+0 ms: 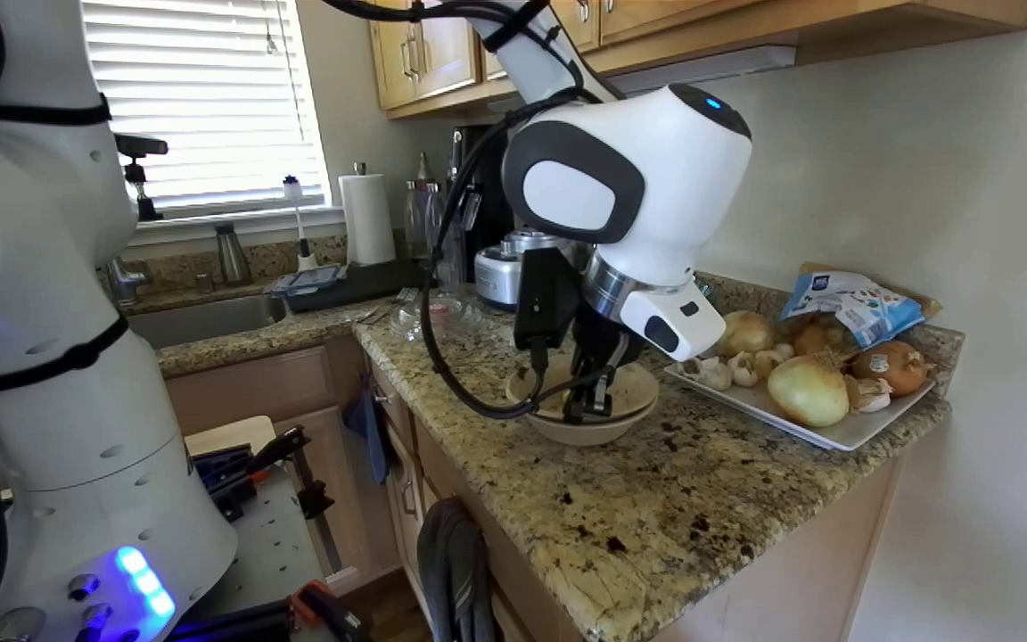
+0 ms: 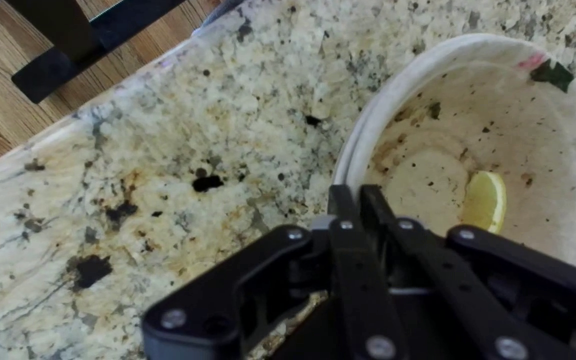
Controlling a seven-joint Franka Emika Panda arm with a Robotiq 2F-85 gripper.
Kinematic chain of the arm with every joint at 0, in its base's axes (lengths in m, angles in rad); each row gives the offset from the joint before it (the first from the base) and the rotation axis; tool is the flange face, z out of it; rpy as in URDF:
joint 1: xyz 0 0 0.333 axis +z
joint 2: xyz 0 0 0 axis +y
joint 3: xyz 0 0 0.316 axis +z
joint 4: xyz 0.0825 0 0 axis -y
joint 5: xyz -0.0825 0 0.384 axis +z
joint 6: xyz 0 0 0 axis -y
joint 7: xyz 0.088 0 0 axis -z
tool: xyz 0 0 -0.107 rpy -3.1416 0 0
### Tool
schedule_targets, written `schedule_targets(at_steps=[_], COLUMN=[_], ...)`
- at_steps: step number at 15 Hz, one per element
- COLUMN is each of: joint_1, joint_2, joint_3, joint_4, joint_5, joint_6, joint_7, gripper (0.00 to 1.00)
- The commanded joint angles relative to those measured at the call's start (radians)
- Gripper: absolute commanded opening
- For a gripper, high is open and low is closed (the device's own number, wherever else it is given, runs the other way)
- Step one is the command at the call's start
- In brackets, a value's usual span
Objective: Unstack the bowls
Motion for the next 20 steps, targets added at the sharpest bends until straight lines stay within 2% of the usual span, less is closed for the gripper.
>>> schedule_targets(at_steps=[1, 9, 20], joint_1=[-0.03, -0.046, -0.065], joint_2=[0.011, -0.006, -0.03], joint_3=[0.012, 0.015, -0.005], joint_4=[0.006, -0.002, 0.021], joint_5=[0.021, 0.068, 0.047], joint_6=[-0.01, -0.044, -0.211], joint_7=[-0.045, -0.166, -0.167], gripper=[0.06, 0.05, 0.04])
